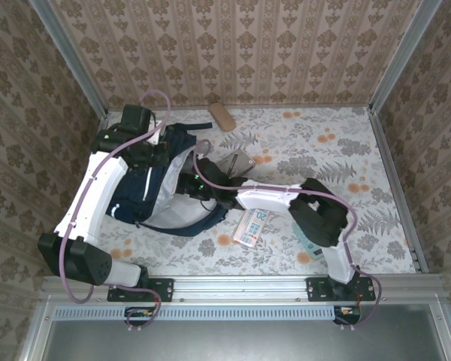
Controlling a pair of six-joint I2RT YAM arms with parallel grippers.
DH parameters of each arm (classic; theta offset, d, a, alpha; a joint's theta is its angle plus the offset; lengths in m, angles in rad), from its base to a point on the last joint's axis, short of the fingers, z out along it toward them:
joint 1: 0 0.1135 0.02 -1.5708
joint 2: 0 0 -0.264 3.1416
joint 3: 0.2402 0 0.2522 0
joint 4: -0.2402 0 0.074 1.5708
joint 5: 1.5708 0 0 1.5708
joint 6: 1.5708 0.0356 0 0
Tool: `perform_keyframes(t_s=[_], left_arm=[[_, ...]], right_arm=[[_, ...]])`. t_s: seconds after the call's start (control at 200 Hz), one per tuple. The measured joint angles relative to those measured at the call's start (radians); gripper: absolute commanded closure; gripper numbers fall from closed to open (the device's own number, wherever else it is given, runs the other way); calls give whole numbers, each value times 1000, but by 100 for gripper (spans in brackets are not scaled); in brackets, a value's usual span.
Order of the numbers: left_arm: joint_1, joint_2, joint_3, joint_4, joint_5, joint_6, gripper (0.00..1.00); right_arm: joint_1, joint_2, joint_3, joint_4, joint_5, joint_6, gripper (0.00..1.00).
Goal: Pack the student bag
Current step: Move the pencil case to the center of the table.
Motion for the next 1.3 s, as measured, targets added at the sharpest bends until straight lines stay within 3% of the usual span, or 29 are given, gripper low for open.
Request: perform_keyframes(t_s=[0.205, 0.355, 0.655, 0.87, 1.3], left_arm=[[20, -21, -26, 24, 14, -1, 100], [25, -24, -32, 34, 19, -4, 100], [26, -24, -32, 37, 34, -20, 100], [31, -28, -33, 36, 37, -24, 100], [31, -28, -34, 37, 40, -24, 100]], right_arm=[[-19, -243, -141, -90, 67, -82, 42], [-88, -326, -211, -135, 105, -107, 53], [-270, -145, -154, -188, 113, -135, 53], [-285, -11, -65, -202, 60, -149, 50], [-347, -26, -128, -176, -2, -183, 50]])
